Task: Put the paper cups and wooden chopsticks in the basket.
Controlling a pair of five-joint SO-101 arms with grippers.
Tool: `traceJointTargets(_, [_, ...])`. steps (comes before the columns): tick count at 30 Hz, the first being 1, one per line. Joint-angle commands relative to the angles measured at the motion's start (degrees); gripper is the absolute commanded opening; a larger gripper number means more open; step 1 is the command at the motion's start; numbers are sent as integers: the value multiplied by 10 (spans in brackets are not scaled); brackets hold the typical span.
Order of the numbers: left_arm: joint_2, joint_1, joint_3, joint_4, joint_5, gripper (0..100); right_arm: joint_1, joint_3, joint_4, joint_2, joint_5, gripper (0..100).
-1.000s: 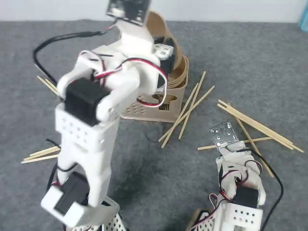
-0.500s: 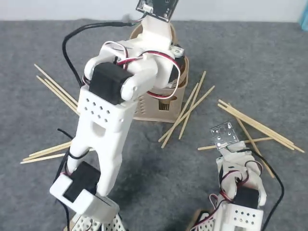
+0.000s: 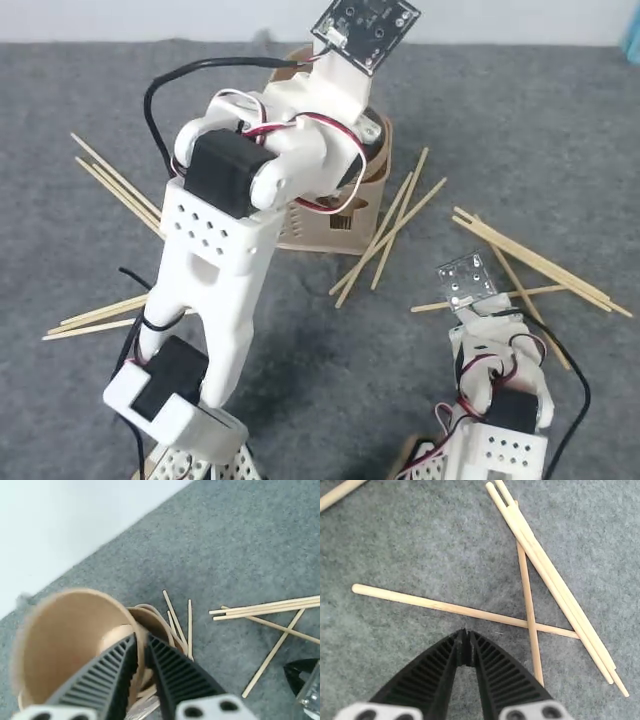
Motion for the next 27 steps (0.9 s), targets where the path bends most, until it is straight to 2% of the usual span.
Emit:
traceJointTargets(1, [-24,-5,-27,3,-3,174,1,6,-6,0,11,8])
traceJointTargets(6, [-51,-6,-79,-2,-3,333,1,6,-6,0,11,8])
traceJointTargets(9, [-61,-11,-106,0,-3,334,1,6,-6,0,11,8])
traceJointTargets(12, [-67,-22,-110,2,-3,294,1,6,-6,0,11,8])
traceJointTargets(14, [-63,-29,-110,-1,-3,232,1,6,-6,0,11,8])
traceJointTargets(18, [-68,-26,-110,-11,-4,8,1,6,-6,0,11,8])
traceJointTargets(24, [-112,-10,-106,8,67,13,1,6,-6,0,11,8])
traceJointTargets(27, [-134,-9,-77,9,67,13,1,6,-6,0,11,8])
